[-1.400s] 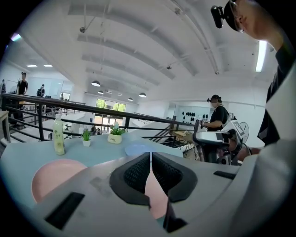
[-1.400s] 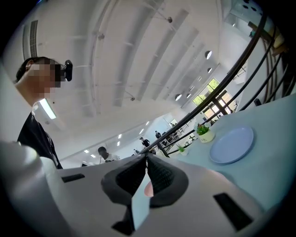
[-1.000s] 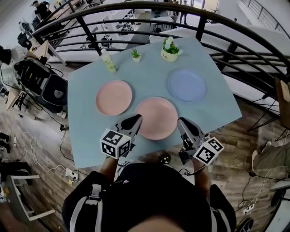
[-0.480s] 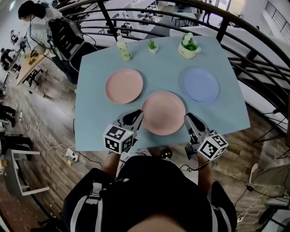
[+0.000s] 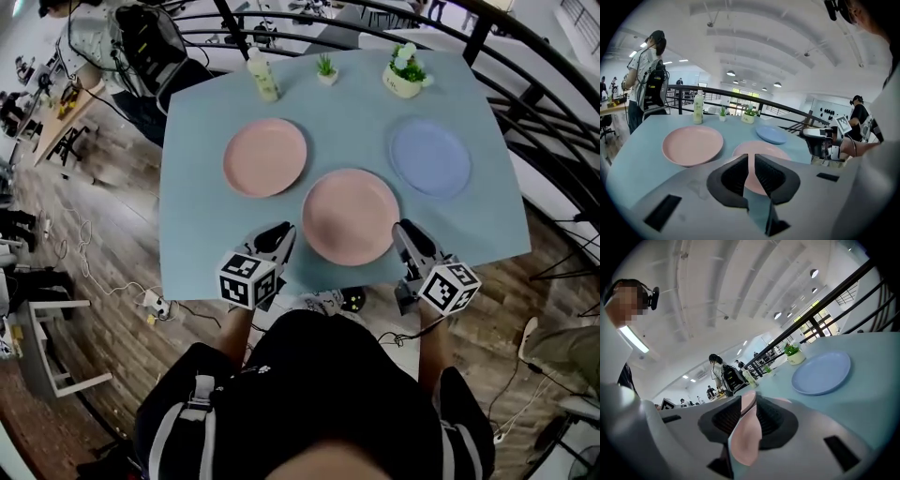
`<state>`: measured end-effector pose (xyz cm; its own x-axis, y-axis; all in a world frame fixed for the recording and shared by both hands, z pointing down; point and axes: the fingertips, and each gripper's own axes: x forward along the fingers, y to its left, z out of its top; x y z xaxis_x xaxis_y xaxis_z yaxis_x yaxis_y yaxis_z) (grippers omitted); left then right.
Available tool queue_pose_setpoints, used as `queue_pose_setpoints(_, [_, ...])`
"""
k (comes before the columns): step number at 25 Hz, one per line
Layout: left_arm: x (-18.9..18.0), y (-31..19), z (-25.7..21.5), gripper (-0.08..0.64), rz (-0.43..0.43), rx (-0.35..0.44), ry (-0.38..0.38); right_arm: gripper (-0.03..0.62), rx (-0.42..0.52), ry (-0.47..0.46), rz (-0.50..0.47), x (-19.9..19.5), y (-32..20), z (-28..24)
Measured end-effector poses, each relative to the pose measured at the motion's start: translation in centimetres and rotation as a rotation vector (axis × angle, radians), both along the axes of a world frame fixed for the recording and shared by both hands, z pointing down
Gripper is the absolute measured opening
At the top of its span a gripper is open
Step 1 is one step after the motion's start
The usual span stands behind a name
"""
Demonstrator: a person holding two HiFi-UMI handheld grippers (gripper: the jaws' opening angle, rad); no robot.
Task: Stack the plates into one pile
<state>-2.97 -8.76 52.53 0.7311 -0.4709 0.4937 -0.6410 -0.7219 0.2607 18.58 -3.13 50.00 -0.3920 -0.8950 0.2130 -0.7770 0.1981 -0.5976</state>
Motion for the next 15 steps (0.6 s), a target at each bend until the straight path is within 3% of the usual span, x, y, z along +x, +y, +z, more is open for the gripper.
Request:
queue_pose_setpoints(5, [0.9,-1.0,2.3,0.025,0.033,-0.024,-0.051,0.123,-0.07,0.019,0.068,1.1,0.4,2.0])
queue_pose_setpoints(10, [0.6,-2.6,3.7,0.027,0.009,-0.064,-0.046,0.137,-0.145,0.036,0.114,1.9,0.2,4.0])
queue_pose_setpoints(15, [-0.2,-2.8,6.0,0.118,0.02,-0.132,-0.074,0.153,-0.236,0.052,0.163,2.4,0.2,6.6])
